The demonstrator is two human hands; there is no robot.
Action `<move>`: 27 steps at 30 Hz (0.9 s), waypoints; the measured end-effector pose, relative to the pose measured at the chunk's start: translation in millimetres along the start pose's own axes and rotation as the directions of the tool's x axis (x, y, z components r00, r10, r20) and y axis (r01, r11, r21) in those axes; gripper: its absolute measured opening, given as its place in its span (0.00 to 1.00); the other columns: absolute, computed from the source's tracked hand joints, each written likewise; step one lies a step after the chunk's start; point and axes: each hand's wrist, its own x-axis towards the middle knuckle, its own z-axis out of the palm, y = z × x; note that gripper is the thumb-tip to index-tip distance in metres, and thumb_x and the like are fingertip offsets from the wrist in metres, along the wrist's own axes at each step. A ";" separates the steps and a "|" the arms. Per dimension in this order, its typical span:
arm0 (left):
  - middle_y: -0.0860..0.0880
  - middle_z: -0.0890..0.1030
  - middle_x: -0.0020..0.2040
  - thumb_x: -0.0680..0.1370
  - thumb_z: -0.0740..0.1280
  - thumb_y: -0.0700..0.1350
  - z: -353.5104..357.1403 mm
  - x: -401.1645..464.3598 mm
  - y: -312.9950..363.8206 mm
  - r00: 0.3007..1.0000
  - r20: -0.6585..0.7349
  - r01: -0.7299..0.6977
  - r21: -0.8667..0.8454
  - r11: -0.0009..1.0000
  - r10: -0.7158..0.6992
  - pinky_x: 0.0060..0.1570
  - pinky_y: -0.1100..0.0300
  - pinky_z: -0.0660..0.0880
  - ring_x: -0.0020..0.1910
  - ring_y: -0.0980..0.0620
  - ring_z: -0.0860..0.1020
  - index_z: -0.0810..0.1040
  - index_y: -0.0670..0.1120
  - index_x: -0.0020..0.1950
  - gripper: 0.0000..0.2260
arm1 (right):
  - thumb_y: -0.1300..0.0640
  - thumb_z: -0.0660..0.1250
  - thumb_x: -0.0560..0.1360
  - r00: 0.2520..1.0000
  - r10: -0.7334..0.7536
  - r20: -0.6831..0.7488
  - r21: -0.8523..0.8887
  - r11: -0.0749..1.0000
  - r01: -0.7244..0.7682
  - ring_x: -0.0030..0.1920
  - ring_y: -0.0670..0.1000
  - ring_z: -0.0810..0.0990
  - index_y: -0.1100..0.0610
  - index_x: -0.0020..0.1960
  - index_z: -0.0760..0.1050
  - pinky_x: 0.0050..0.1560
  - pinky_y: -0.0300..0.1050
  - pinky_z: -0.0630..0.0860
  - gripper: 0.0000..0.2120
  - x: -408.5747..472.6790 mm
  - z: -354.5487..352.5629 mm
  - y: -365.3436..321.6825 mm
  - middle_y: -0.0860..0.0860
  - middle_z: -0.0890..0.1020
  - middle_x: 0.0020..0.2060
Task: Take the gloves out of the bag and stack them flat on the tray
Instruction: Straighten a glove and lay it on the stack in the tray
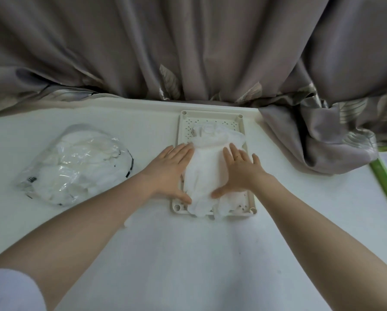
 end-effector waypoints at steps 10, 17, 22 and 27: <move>0.49 0.44 0.78 0.80 0.56 0.59 7.5 -43.2 2.5 0.994 -0.087 -0.075 -0.159 0.984 0.062 0.73 0.58 0.41 0.77 0.52 0.44 0.48 0.50 0.78 0.31 | 0.41 0.67 0.73 0.990 0.072 -0.120 0.307 0.951 -0.032 0.76 0.55 0.33 0.55 0.76 0.31 0.75 0.51 0.42 0.52 -28.9 42.5 -20.7 0.55 0.32 0.75; 0.46 0.38 0.78 0.78 0.54 0.64 15.4 -12.7 27.8 0.999 0.042 0.003 -0.076 0.997 0.000 0.74 0.54 0.42 0.77 0.45 0.44 0.42 0.50 0.78 0.36 | 0.46 0.70 0.73 0.986 0.158 -0.042 0.600 0.794 -0.102 0.77 0.56 0.37 0.50 0.75 0.29 0.74 0.50 0.44 0.52 -17.9 55.4 -28.0 0.58 0.34 0.75; 0.47 0.34 0.76 0.78 0.55 0.63 18.5 11.1 25.5 0.999 0.025 0.039 -0.052 0.998 -0.038 0.74 0.53 0.39 0.77 0.45 0.41 0.36 0.45 0.77 0.39 | 0.51 0.70 0.74 0.988 0.027 -0.154 0.594 0.802 0.071 0.76 0.55 0.34 0.52 0.75 0.29 0.74 0.46 0.41 0.52 -2.3 54.3 -15.7 0.59 0.33 0.75; 0.46 0.33 0.76 0.78 0.53 0.63 16.0 33.6 20.8 0.995 -0.039 0.090 -0.066 0.994 -0.092 0.75 0.53 0.40 0.77 0.45 0.43 0.34 0.44 0.76 0.39 | 0.50 0.71 0.73 0.981 -0.033 -0.189 0.565 0.814 0.136 0.76 0.54 0.36 0.53 0.76 0.30 0.74 0.44 0.43 0.53 21.5 39.5 -4.3 0.57 0.31 0.74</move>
